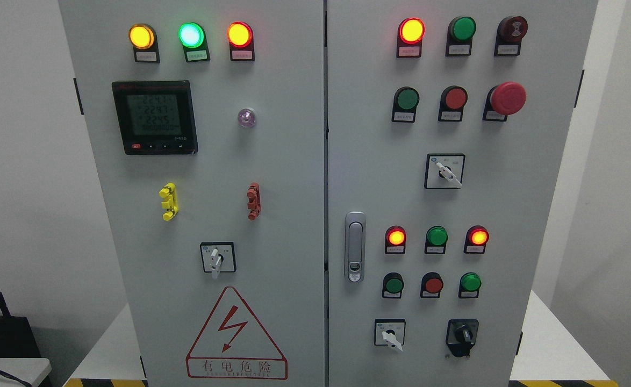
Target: Turn on light switch 1
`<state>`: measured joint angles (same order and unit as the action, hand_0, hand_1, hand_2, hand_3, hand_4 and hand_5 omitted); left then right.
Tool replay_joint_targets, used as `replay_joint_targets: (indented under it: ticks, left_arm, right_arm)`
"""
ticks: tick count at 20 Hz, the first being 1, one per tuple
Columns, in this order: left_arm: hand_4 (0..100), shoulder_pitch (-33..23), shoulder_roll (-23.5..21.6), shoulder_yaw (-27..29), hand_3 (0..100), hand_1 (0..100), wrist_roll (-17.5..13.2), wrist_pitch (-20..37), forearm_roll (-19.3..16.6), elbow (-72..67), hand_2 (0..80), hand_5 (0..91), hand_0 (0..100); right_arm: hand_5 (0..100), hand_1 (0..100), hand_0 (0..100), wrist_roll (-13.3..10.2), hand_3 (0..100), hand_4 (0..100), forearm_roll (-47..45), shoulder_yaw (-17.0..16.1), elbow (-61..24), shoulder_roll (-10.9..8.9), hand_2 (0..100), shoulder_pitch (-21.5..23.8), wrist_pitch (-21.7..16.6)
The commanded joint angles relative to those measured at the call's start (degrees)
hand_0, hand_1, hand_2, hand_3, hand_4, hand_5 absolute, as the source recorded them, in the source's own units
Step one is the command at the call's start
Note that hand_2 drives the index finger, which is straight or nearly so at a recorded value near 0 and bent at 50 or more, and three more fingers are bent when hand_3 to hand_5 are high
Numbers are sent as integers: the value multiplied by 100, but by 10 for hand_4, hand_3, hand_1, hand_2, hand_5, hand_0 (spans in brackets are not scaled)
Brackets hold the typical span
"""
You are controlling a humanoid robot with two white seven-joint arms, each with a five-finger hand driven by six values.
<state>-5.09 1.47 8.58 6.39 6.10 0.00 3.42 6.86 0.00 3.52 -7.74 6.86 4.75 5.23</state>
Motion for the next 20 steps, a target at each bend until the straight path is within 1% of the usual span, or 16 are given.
replay_joint_targets:
  ticks: [1, 5, 11, 12, 13, 15, 18, 20]
  left_arm:
    - [0, -176, 46, 91, 0, 12, -15, 41, 44, 167, 0, 0, 427]
    - [0, -606, 11, 424, 0, 18, -15, 32, -9, 1079, 0, 0, 426]
    - [0, -730, -243, 1189, 0, 32, -111, 32, -35, 2135, 0, 0, 421]
    - [0, -730, -270, 1373, 0, 34, -199, 32, -35, 2302, 0, 0, 422]
    - [0, -730, -270, 1566, 0, 34, -269, 32, -35, 2495, 0, 0, 422]
    - [0, -791, -279, 1927, 0, 33, -314, 41, -44, 2952, 0, 0, 426]
    - [0, -940, -279, 2305, 0, 35, -410, 41, -35, 3829, 0, 0, 430]
    - [0, -984, -226, 2508, 0, 34, -419, 41, -35, 4314, 0, 0, 432]
  right_arm:
    - [0, 389, 120, -1, 0, 0, -105, 0, -8, 0, 0, 0, -5]
    - [0, 389, 120, -1, 0, 0, -97, 0, 0, 0, 0, 0, -5]
    - [0, 389, 120, -1, 0, 0, -97, 0, 0, 0, 0, 0, -5]
    - [0, 389, 120, -1, 0, 0, -97, 0, 0, 0, 0, 0, -5]
    - [0, 389, 120, -1, 0, 0, -105, 0, 0, 0, 0, 0, -5]
    - [0, 389, 120, -1, 0, 0, -97, 0, 0, 0, 0, 0, -5]
    - [0, 389, 120, -1, 0, 0, -105, 0, 0, 0, 0, 0, -5]
    - [0, 389, 120, -1, 0, 0, -97, 0, 0, 0, 0, 0, -5]
